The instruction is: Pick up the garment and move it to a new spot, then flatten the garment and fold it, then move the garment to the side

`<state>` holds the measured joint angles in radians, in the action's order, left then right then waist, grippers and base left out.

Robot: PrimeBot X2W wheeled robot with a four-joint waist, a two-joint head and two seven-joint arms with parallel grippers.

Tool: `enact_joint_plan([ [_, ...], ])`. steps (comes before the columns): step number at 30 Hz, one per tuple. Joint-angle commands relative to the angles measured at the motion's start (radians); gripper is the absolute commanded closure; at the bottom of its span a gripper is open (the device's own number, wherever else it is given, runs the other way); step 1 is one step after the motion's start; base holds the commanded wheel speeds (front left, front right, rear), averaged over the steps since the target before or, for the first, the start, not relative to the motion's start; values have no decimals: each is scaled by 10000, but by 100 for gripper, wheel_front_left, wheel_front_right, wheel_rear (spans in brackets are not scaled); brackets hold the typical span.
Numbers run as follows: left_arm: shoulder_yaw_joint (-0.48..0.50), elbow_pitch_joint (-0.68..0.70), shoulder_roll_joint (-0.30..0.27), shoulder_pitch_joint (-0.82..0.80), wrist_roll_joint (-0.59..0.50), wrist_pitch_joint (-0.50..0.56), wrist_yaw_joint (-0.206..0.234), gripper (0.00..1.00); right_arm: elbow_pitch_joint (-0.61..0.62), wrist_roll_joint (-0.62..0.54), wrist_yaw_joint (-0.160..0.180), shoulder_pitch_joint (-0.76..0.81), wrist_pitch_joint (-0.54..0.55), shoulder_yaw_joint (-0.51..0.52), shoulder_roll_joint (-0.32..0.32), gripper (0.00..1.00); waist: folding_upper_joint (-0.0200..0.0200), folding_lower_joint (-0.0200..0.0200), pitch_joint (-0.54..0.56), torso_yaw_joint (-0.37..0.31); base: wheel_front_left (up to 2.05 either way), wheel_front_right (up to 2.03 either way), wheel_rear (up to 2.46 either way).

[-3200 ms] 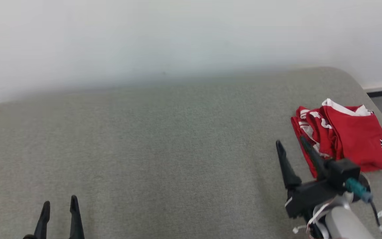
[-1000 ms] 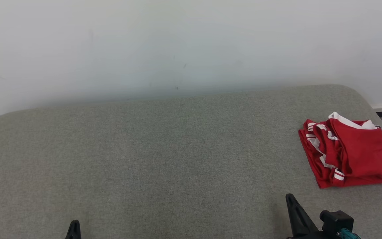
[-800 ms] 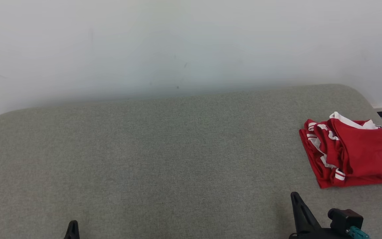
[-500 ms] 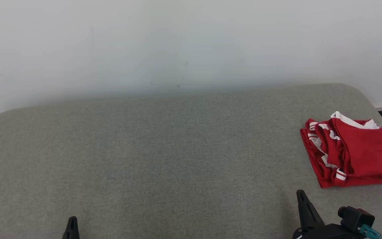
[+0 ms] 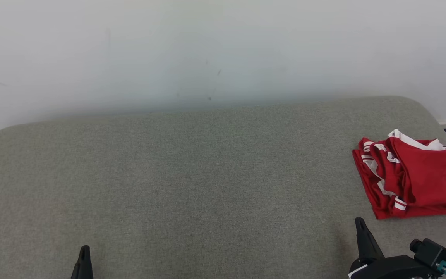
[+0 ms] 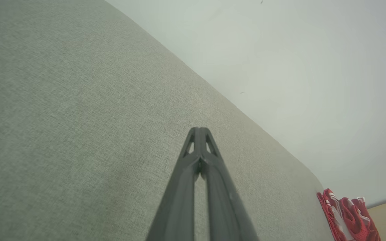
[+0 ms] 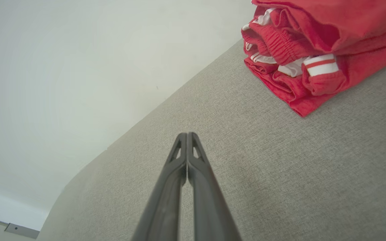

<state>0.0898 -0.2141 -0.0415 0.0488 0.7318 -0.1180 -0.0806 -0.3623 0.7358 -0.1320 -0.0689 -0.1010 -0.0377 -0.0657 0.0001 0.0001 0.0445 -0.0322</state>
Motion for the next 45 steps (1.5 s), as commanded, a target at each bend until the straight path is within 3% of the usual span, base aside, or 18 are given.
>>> enact_joint_plan([
  [1,45,98,-50,-265,319,73,-78,100,200,339,6,-275,71,90,18,100,-1,-1,-7,5,0,0,0],
  [45,164,-128,-86,-1065,5139,1368,-337,100,780,5131,15,-387,1272,921,95,100,-1,-1,-225,153,0,0,0],
])
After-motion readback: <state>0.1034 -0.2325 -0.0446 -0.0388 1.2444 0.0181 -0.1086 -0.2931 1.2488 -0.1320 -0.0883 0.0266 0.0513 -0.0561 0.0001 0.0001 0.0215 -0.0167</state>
